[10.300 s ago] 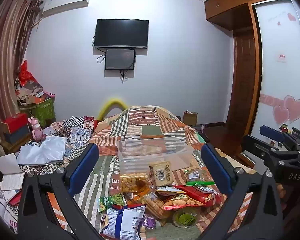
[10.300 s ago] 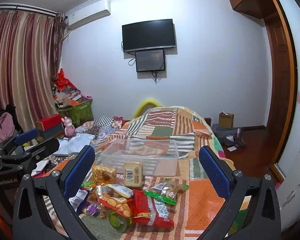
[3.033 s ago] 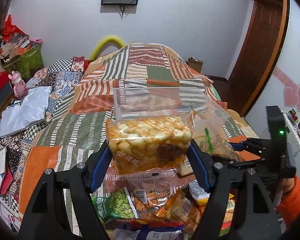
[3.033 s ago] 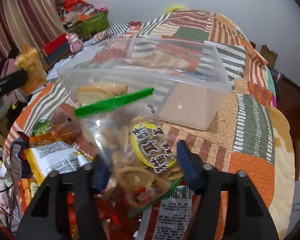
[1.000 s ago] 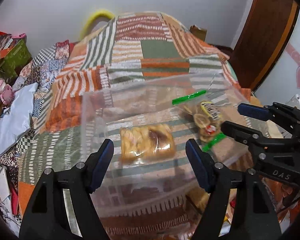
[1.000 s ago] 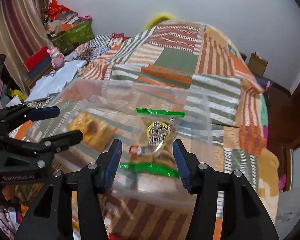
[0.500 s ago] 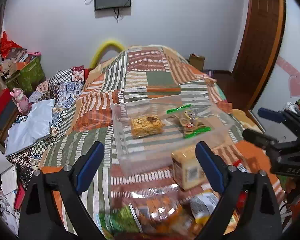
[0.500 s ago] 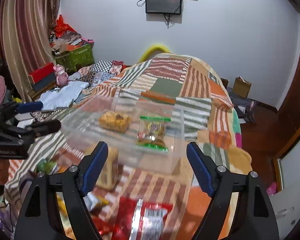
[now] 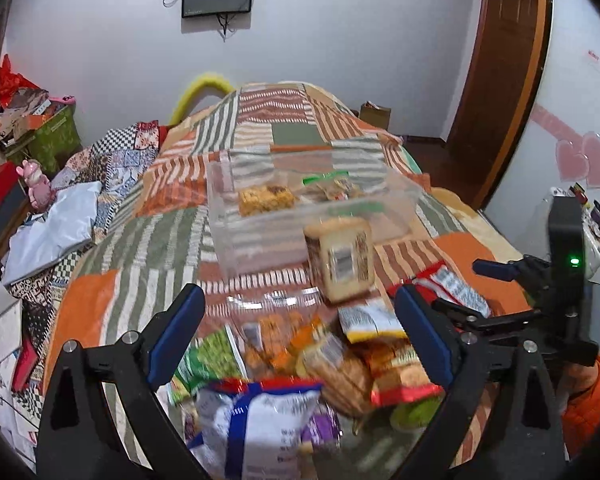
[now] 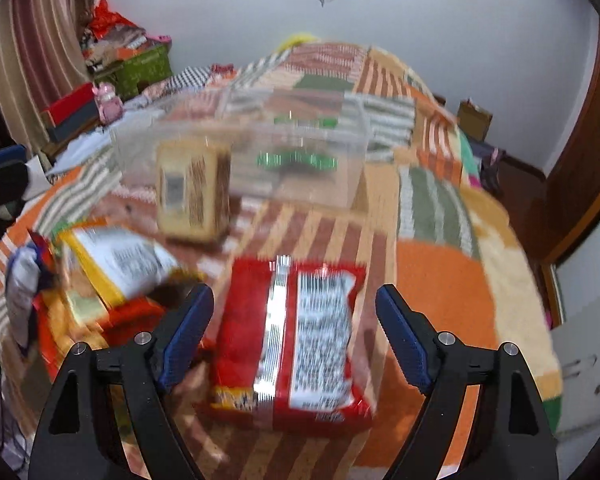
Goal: Organize snacks
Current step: 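Grasp the red-and-white snack bag with the right tool while the left tool grasps the beige bread block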
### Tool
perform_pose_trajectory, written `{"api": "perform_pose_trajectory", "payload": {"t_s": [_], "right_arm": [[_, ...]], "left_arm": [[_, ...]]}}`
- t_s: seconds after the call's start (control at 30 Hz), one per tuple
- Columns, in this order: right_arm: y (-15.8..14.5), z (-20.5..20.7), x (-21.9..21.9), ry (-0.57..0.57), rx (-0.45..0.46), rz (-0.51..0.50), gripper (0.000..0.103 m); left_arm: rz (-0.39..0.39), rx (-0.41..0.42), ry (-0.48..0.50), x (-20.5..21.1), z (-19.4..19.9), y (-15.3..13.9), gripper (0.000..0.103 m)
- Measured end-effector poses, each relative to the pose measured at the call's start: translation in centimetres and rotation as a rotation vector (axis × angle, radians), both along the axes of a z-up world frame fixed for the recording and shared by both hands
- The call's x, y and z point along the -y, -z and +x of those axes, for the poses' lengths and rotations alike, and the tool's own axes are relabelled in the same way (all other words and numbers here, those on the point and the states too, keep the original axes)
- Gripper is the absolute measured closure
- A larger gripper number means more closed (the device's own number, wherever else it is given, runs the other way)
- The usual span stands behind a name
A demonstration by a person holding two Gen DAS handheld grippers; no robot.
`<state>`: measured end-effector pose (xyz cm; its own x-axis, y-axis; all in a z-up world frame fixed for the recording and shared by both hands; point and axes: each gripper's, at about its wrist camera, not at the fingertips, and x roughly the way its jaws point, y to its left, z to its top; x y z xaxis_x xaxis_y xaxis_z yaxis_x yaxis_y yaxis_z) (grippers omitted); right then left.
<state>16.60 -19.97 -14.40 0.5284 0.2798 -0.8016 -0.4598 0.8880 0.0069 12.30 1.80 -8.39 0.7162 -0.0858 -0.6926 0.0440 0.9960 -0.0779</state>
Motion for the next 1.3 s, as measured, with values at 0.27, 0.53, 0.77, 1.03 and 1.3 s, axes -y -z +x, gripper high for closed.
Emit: {"api": "perform_pose_trajectory", "payload": {"t_s": [0.27,0.53,0.77,1.03,1.3], "right_arm": [[1.8,-0.1,0.9,0.007,-0.078,0.052,0.015],[2.1,-0.4,0.7,-0.034,-0.068,0.067,0.034],[1.5,-0.7,1.1,-0.028,-0.023,0.093,0.037],[-0.5,0.3,3.6,0.022,0.031,0.149,0.037],[-1.7,1.2,4.7,0.028,0.059,0.193,0.037]], "left_arm": [[-0.005,-0.045,0.002,0.3,-0.3,2.0,0.007],[-0.022,-0.102,-0.013,0.6,1.5,3.5,0.007],[-0.042,-0.162,-0.028,1.4,4.6,4.2,0.007],[-0.047,-0.268,-0.057,3.2,9.8,5.3,0.007],[-0.084,-0.336,-0.114,3.9,13.0,6.4,0.021]]}}
